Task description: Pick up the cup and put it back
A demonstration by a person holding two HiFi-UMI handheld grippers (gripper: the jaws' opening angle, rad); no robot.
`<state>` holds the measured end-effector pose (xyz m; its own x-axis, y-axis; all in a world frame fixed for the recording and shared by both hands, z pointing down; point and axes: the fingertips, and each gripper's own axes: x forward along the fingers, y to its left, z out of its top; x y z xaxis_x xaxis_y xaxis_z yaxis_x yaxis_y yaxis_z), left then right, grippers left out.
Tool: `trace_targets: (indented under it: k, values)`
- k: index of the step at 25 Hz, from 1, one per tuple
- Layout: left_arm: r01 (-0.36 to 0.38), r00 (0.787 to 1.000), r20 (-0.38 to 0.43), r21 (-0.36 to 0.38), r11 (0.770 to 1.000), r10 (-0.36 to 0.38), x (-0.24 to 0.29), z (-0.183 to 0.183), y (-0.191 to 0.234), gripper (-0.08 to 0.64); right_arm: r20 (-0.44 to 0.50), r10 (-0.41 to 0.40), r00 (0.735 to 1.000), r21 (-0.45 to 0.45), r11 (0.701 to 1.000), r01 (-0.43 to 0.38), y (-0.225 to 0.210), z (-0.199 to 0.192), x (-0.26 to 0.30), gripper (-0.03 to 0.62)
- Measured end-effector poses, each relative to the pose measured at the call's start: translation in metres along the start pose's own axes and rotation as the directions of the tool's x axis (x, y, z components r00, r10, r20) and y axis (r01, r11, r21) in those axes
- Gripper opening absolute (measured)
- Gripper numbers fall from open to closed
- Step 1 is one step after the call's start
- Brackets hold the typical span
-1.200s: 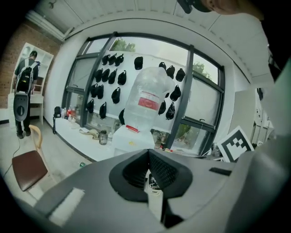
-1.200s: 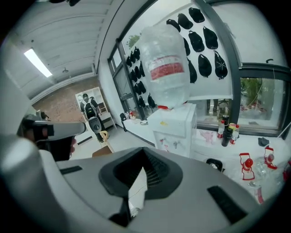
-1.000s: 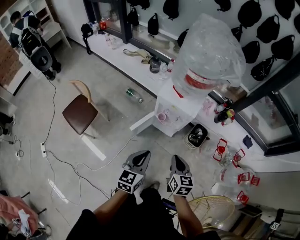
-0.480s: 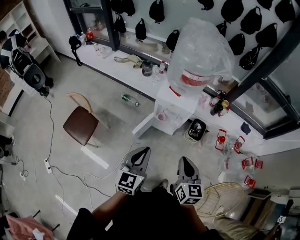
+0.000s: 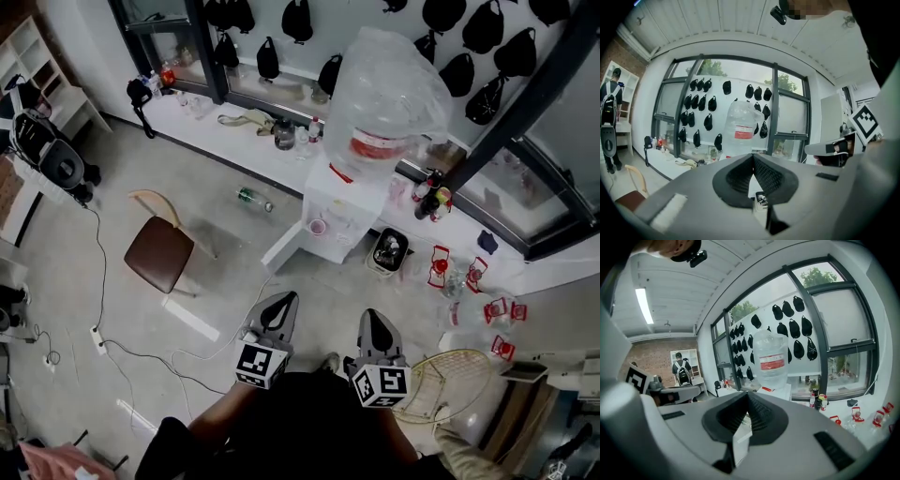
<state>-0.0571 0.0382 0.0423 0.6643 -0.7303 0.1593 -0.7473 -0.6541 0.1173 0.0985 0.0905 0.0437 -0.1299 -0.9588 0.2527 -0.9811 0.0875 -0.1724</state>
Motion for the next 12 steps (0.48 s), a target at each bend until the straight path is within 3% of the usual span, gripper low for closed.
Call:
trace_targets:
  k: [12]
  values:
    - [0.022, 1.000, 0.009, 0.045, 0.999, -0.022, -0.0004, 0.0057, -0.0030, 0.006, 0.010, 0.008, 1.000, 0.007, 1.000, -0.008, 0.0049, 0.0026, 0.0020, -0.006]
